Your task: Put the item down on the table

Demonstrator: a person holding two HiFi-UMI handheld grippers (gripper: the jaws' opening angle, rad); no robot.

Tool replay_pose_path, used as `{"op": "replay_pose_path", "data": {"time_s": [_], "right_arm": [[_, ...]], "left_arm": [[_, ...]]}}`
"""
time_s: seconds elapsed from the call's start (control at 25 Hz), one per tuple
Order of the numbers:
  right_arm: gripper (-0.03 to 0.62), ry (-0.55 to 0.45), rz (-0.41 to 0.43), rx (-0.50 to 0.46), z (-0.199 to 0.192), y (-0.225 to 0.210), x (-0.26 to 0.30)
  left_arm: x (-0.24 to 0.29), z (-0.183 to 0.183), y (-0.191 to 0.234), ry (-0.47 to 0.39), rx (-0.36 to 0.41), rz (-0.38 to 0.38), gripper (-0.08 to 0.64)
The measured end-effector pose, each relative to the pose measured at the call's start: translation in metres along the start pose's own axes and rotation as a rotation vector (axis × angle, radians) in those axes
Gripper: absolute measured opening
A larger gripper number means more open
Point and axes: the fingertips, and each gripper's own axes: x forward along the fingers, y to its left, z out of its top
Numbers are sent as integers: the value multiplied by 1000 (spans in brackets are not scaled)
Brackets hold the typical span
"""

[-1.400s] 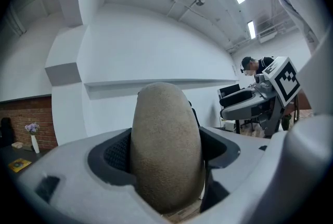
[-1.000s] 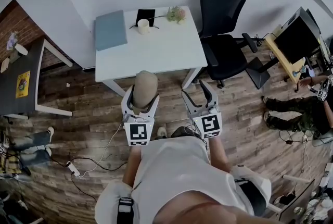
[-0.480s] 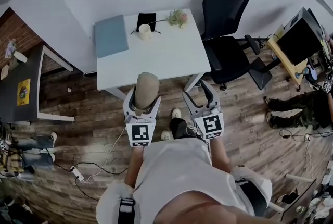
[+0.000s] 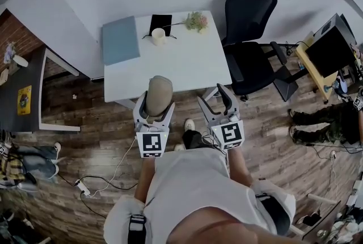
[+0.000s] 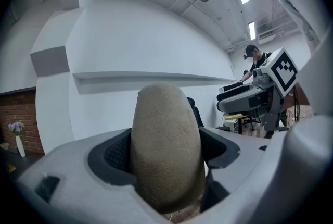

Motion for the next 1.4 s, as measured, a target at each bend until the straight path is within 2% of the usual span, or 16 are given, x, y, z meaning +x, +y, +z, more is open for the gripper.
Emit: {"op": "replay_pose_path", "data": {"time_s": [0.68,1.4], "right_arm": [[296,6,38,10,-4,-66,60],[285,-21,113,7,-4,-130,106]], "left_arm": [[80,16,17,19,-6,56,385],[146,33,21,29,38,139,383]]}}
